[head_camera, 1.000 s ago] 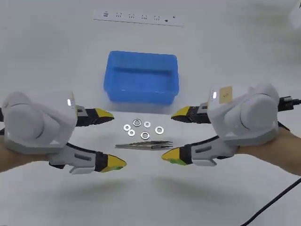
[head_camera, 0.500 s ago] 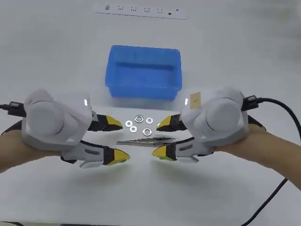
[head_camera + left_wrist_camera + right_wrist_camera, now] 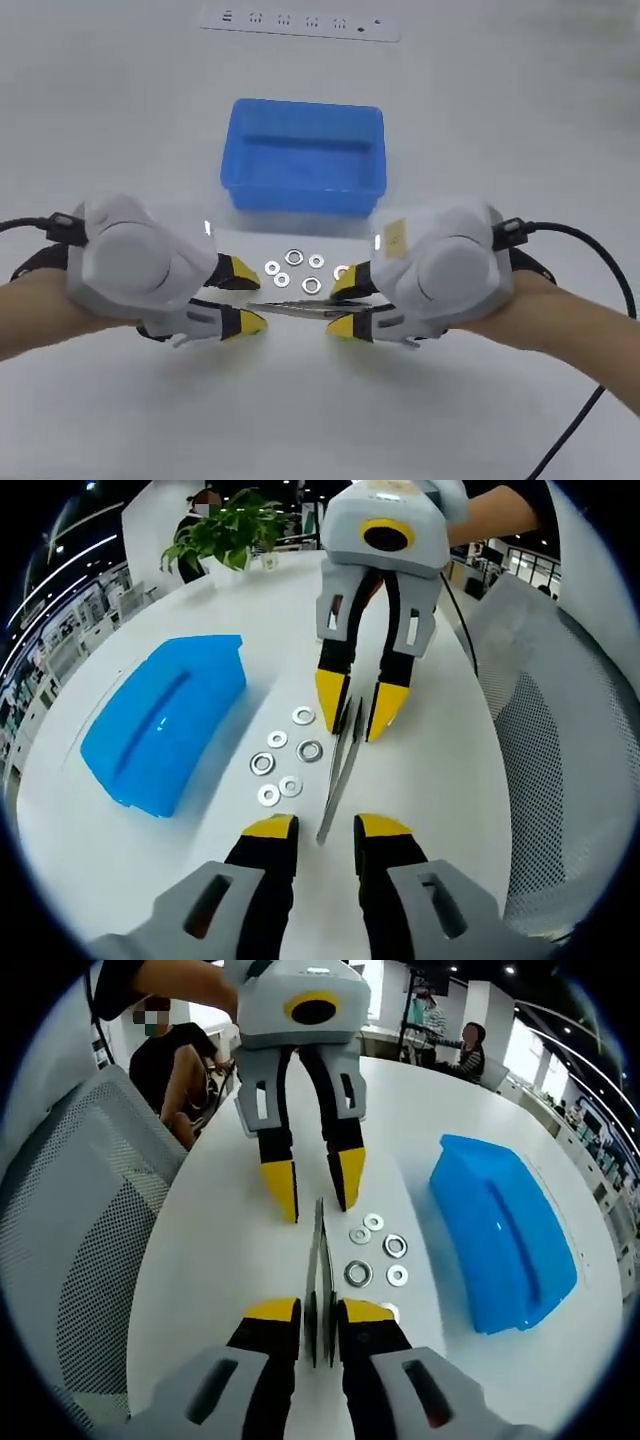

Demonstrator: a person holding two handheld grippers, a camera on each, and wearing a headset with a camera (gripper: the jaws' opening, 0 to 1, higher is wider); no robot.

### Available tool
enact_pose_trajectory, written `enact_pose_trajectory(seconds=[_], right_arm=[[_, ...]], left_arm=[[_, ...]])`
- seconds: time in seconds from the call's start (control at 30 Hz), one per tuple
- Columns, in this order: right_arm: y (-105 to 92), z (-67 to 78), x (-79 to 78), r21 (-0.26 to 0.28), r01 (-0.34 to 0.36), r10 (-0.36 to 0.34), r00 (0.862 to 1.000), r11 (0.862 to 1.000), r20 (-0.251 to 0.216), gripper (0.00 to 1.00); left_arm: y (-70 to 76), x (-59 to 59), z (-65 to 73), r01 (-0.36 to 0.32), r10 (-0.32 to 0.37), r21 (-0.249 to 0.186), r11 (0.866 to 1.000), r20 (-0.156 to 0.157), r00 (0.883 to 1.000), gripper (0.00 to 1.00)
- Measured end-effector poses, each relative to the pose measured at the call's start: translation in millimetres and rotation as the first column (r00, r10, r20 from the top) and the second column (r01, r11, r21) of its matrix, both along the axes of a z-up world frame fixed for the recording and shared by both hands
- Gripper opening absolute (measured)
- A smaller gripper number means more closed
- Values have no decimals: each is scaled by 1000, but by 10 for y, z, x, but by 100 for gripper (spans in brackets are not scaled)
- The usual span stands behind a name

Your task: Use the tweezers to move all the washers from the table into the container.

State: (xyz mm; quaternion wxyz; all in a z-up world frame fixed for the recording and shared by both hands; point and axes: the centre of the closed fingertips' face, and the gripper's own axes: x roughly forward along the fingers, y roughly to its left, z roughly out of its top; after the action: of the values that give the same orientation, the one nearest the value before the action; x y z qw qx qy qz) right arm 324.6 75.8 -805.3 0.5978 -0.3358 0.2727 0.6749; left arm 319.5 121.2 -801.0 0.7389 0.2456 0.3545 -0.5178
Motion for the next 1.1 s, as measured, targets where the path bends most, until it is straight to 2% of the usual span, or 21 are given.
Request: enact_pose_trajectory(seconds=[0.07, 0.17, 0.3, 0.37, 0.43, 0.47, 0.53, 0.57, 0.6, 0.67, 0.83, 1.0, 1.1], right_arm=[[-5, 5, -3, -2, -13, 13, 1000, 1000, 8, 12], [-2, 25, 6, -3, -14, 14, 1000, 1000, 4, 11], [-23, 18, 5, -1, -14, 14, 1000, 1000, -2, 10], [-28, 16, 3, 4, -10, 10, 1000, 1000, -1, 10], [-25, 17, 0, 16, 5, -5, 1000, 1000, -7, 9], [-15, 14, -18, 23, -10, 10, 1000, 1000, 1, 9], [-20, 12, -24, 26, -24, 23, 1000, 999, 8, 8], [-28, 16, -16, 31, -16, 16, 1000, 999, 0, 8], [-25, 15, -15, 34, -13, 13, 1000, 999, -3, 8], [-22, 15, -24, 44, -1, 1, 1000, 999, 1, 8], [-36, 12, -30, 59, 39, -41, 999, 997, 30, 8], [-25, 20, -41, 54, 14, -21, 992, 998, 127, 9], [-46, 36, -46, 42, -36, 28, 982, 998, 189, 8]], left_arm=[[-19, 7, 0, 31, -32, 18, 999, 9, 999, 27], [-34, 35, -9, 32, -32, 21, 999, 5, 999, 25], [-70, 93, -18, 27, -27, 31, 999, 15, 1000, 13], [-79, 69, -24, 59, -60, 42, 997, 10, 998, 7], [-68, 58, -21, 124, -127, 69, 990, 29, 992, 6], [-64, 49, -19, 159, -163, 83, 984, 41, 986, 6], [-78, 31, -14, 162, -167, 87, 983, 50, 985, 5], [-82, 29, -12, 182, -188, 97, 979, 65, 980, 5], [-88, 26, -5, 223, -235, 123, 967, 99, 967, 5], [-87, 28, 2, 228, -251, 170, 959, 130, 959, 4], [-120, 17, 98, 226, -249, 164, 960, 134, 959, 4], [-152, -37, 239, 241, -261, 148, 959, 138, 955, 4], [-216, -95, 364, 251, -274, 147, 957, 162, 948, 4]])
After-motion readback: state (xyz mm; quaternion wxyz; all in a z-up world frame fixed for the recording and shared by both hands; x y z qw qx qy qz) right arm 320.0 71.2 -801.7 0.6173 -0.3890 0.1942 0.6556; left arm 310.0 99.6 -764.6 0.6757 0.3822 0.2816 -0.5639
